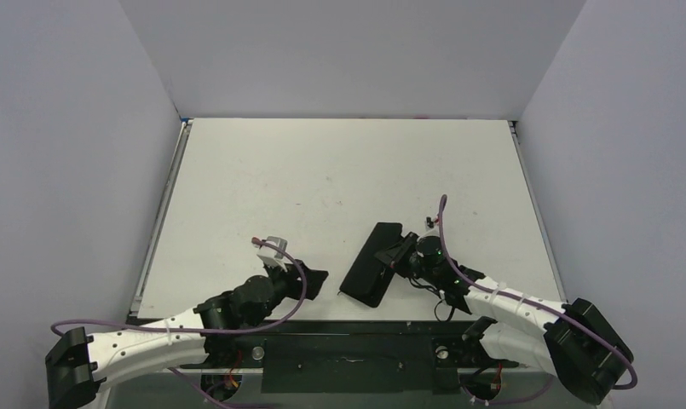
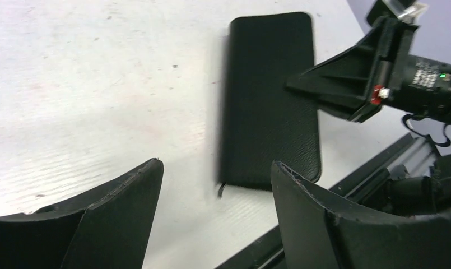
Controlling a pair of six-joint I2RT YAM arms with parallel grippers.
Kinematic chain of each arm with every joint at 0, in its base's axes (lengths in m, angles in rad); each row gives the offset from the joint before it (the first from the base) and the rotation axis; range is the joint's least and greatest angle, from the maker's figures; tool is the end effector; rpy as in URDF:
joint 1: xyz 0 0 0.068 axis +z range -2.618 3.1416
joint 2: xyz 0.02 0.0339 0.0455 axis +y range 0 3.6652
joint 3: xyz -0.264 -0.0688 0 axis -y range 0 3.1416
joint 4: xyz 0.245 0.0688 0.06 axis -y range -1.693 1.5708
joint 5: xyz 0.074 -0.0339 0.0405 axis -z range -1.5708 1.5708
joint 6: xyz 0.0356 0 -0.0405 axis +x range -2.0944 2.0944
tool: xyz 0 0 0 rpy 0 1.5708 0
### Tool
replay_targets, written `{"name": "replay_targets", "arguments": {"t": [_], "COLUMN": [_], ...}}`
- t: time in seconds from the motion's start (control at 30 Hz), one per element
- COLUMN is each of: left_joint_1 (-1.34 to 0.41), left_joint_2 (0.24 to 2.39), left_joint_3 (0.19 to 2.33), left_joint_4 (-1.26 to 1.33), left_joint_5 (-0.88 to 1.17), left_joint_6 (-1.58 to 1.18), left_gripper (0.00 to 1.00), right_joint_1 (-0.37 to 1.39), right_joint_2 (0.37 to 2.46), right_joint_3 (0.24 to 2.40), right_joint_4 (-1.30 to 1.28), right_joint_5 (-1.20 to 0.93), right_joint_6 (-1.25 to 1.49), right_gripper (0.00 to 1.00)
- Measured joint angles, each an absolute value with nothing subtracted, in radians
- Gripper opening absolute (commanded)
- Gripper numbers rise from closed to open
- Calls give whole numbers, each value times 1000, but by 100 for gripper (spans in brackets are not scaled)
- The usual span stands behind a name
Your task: Sort the hair-cutting tools
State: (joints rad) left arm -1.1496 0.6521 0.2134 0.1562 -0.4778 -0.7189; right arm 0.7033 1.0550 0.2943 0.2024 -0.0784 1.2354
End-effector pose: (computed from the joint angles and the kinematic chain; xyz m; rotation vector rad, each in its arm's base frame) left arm 0.0799 -0.1383 0.1945 0.0658 1.9097 -0.8631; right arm 0.1519 0.1324 0.1597 0.5769 2.3141 1.1429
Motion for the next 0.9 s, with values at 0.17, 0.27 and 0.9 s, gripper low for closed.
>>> {"name": "replay_targets", "arguments": {"t": [0.17,0.27,0.9], "left_joint_1": [-1089,-1045,-905], "left_joint_2": [579,594,954], "left_joint_3": [139,124,160], "left_joint_4": [121,113,286], "left_joint_5": [-476,-452,-188], "left_joint_6": [-729,-730,-669], "left_gripper": [69,69,69], "right_joint_1": [644,633,597], "right_joint_2": [1121,1187,1441], "right_joint_3": [294,299,509], "right_joint_4": [295,356,330], "right_joint_5": [-62,-53,-316], "right_joint_6": [1241,1257,1148], "right_gripper": [8,13,36]}}
